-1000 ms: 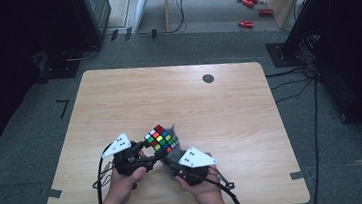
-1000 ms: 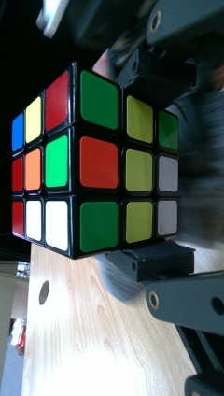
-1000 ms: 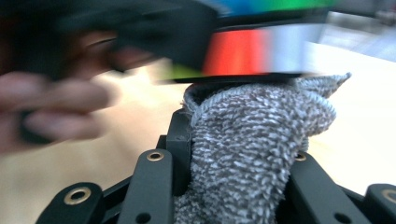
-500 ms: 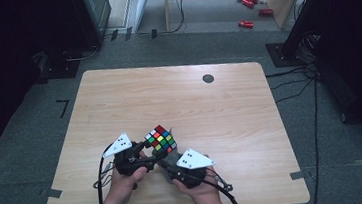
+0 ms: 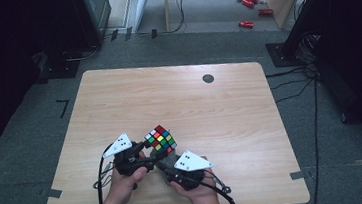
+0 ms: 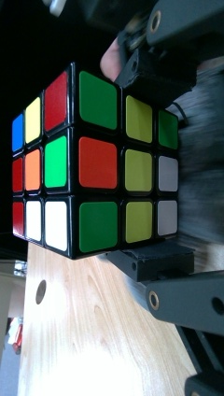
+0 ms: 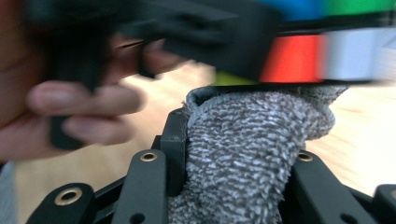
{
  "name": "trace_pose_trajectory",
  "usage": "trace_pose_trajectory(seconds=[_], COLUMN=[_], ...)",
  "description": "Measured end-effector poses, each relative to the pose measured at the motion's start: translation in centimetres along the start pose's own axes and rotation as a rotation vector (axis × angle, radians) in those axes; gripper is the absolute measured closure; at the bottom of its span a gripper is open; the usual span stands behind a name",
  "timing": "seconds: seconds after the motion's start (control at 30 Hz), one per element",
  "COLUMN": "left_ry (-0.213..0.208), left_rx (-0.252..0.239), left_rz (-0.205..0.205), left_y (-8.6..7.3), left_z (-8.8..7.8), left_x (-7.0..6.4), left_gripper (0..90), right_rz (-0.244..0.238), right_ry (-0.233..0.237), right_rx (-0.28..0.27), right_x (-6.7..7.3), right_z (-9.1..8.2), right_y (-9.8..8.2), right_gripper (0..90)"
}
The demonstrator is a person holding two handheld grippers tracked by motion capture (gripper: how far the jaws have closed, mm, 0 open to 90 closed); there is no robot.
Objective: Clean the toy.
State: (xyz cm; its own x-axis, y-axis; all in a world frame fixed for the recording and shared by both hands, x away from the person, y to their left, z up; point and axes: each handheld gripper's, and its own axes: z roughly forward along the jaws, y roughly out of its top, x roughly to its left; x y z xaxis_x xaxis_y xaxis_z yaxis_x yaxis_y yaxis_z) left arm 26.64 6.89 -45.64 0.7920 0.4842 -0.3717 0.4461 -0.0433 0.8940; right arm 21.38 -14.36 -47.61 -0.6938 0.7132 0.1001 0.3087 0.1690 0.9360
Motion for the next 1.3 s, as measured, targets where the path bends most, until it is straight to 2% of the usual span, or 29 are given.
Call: trace_pose_trajectory(seconds=[0.07,0.13,0.23,0.33,0.4,0.43,0.57,0.6,0.67,0.73,0.87,0.97,1.0,1.13,1.2,1.3], left_ry=[-0.001,-0.001,0.001,0.006,0.006,0.005,0.006,0.005,0.005,0.007,0.013,0.022,0.026,0.047,0.053,0.058], left_rx=[0.003,0.008,0.016,0.021,0.016,0.011,0.014,0.015,0.017,0.02,0.021,0.014,0.013,0.017,0.016,0.021], left_rz=[0.003,0.005,0.006,0.009,0.006,0.002,0.003,0.001,0.003,0.005,0.005,0.002,0.003,-0.002,-0.011,-0.008], left_y=[0.0,-0.1,-0.1,-0.2,-0.2,-0.1,-0.1,-0.2,-0.2,-0.2,-0.2,-0.1,-0.1,0.0,0.1,0.1], left_z=[0.0,0.1,0.3,0.4,0.2,0.2,0.2,0.2,0.3,0.3,0.3,0.1,0.0,-0.2,-0.2,-0.2], left_x=[0.0,-0.1,-0.2,-0.1,0.0,0.0,0.1,0.1,0.1,0.0,0.0,0.2,0.3,0.6,0.8,0.8], left_gripper=[34.4,34.3,34.3,34.4,34.3,34.4,34.4,34.4,34.3,34.3,34.4,34.3,34.3,34.3,34.3,34.3], right_rz=[0.05,0.069,0.048,-0.009,-0.024,-0.014,0.078,0.086,0.08,0.064,-0.002,-0.013,-0.004,0.041,0.055,0.08], right_ry=[-0.052,-0.07,-0.029,0.033,0.035,0.028,-0.061,-0.07,-0.064,-0.033,0.033,0.022,0.003,-0.145,-0.214,-0.273], right_rx=[-0.019,-0.022,0.0,0.032,0.037,0.032,-0.001,-0.007,0.002,0.013,0.039,0.039,0.034,0.028,0.044,0.089], right_x=[-1.1,-1.5,-0.6,0.8,1.0,0.6,-1.6,-1.8,-1.6,-1.0,0.6,0.3,-0.2,-3.6,-5.3,-7.2], right_z=[-0.6,-0.8,-0.3,0.5,0.5,0.4,-0.6,-0.8,-0.7,-0.3,0.4,0.3,0.1,-1.0,-1.5,-1.8], right_y=[0.2,0.2,0.0,-0.3,-0.2,-0.1,0.3,0.3,0.2,0.1,-0.2,0.0,0.1,0.2,0.1,-0.6], right_gripper=[65.2,65.0,64.6,64.0,64.0,64.0,64.7,64.7,64.5,64.3,64.0,64.1,64.1,64.1,64.0,62.8])
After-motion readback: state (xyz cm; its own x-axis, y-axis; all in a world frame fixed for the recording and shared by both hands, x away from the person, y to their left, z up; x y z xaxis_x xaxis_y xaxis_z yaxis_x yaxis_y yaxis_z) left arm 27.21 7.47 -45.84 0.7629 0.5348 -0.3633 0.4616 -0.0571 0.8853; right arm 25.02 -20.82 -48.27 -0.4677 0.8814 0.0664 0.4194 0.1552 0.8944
